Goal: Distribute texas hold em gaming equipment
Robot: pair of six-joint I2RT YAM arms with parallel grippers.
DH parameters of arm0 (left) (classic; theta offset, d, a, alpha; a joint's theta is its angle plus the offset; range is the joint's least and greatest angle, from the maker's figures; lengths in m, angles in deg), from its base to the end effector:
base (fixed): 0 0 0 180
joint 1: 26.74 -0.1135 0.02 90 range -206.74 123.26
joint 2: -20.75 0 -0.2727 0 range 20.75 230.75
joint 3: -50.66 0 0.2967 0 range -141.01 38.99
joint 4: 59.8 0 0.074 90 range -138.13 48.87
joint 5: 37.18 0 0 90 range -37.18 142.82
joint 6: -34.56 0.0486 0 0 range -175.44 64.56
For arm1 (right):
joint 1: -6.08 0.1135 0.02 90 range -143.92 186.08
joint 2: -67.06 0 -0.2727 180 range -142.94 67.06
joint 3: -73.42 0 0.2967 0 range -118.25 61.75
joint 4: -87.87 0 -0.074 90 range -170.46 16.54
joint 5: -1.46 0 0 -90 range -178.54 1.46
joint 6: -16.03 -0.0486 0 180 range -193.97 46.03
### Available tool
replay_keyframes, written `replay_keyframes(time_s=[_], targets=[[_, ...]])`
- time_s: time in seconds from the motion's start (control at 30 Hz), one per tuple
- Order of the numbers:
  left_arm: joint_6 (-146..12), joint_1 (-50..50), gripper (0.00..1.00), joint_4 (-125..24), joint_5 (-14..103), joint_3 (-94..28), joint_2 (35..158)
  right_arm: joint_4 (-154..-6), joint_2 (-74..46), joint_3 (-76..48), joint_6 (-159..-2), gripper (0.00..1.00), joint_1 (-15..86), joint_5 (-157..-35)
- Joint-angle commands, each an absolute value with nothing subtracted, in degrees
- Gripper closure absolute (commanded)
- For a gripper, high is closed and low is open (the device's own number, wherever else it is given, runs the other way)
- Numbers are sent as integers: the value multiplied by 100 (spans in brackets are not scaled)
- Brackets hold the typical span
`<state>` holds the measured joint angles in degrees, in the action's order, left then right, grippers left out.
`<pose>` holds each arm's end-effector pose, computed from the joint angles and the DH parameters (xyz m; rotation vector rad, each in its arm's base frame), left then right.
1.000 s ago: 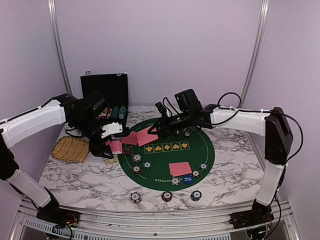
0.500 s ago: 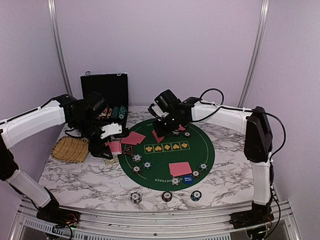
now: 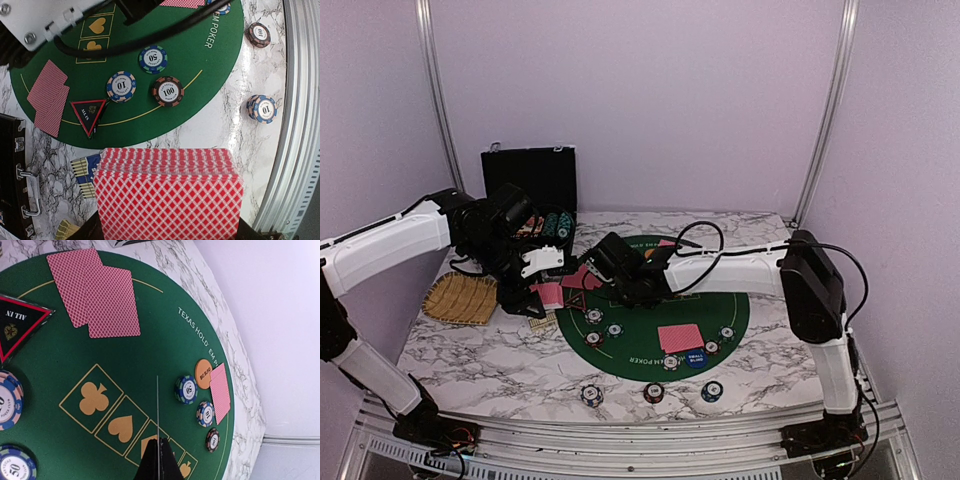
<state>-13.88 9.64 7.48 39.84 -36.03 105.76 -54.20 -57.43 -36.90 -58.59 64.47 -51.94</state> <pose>0.2697 -0.2122 0.2833 1.7454 2.0524 -0.2798 0.3033 0.4375 0.1765 -1.1595 1.9757 -0.4139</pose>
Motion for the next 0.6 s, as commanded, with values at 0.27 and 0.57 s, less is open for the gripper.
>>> replay_keyframes(time_s=[0.27, 0.57], targets=[[-1325, 938, 88, 865, 3935, -3606, 10381, -8151, -5997, -2599, -3271, 100, 6511, -5014], [-1334, 937, 88, 887, 3925, -3634, 10386, -8237, -6315, -2660, -3169, 100, 6445, -5248]])
